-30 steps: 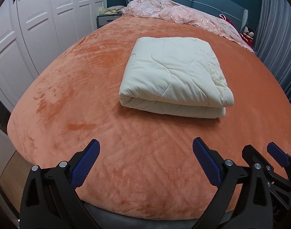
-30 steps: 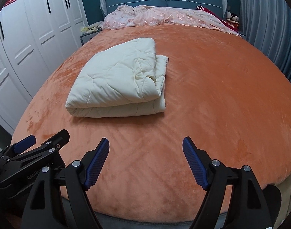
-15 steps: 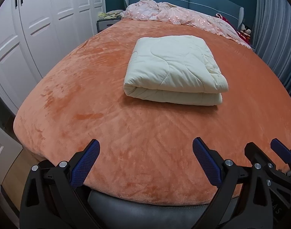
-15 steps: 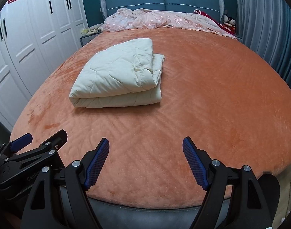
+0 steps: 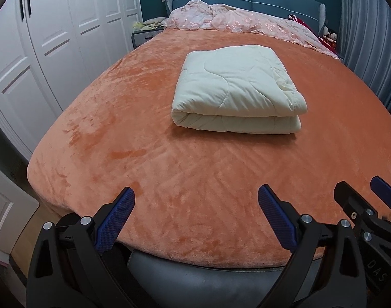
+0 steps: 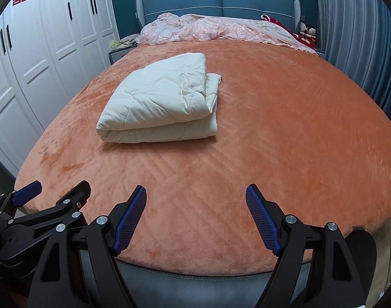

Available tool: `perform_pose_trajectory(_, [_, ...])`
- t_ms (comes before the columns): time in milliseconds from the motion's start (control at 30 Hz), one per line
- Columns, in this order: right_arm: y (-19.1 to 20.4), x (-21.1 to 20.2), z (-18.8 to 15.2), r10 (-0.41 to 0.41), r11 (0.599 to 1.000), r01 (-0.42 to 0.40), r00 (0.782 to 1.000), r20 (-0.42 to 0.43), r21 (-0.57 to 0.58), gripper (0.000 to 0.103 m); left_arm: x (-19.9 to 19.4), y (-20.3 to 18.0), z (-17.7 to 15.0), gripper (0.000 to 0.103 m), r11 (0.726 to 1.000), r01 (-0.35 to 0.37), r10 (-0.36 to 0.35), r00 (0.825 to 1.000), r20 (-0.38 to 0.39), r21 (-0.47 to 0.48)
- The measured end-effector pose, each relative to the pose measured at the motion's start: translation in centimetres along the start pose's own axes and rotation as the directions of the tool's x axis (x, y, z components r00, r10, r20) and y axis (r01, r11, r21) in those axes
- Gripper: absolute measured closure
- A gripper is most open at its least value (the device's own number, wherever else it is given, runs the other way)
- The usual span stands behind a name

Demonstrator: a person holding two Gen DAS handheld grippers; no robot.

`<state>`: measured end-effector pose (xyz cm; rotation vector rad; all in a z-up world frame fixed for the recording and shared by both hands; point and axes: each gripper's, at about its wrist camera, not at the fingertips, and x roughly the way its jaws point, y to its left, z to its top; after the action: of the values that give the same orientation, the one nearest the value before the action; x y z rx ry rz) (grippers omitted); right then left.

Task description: Fold large clothes

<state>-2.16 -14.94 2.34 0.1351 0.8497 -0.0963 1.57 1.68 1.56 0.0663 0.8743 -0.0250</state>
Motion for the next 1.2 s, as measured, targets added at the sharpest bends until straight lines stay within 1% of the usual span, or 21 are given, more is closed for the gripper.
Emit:
perform_pose_trajectory(733, [0.18, -0.63, -0.10, -0.006, 1.000, 0.006, 1.000, 0.008, -0.001, 0.025, -0.59, -0.02, 0.21, 0.009, 1.000, -0.018, 0.018, 1.000, 0.006, -0.003])
perform_pose_trajectory(900, [0.24, -0.68, -0.03, -0.008, 1.000, 0.008, 1.000, 0.009, -0.002, 0.025, -0.77, -0.12, 0.28, 0.009, 0.999, -0.040, 0.040, 0.999, 0.018, 0.006])
perform_pose_trajectory(1200, [0.27, -0.81, 0.04, -0.010, 1.000, 0.010, 1.000, 0.012, -0.007, 0.025, -0.87, -0.11, 0.26, 0.009, 0.999, -0.042, 0.042, 0.999, 0.021, 0.007])
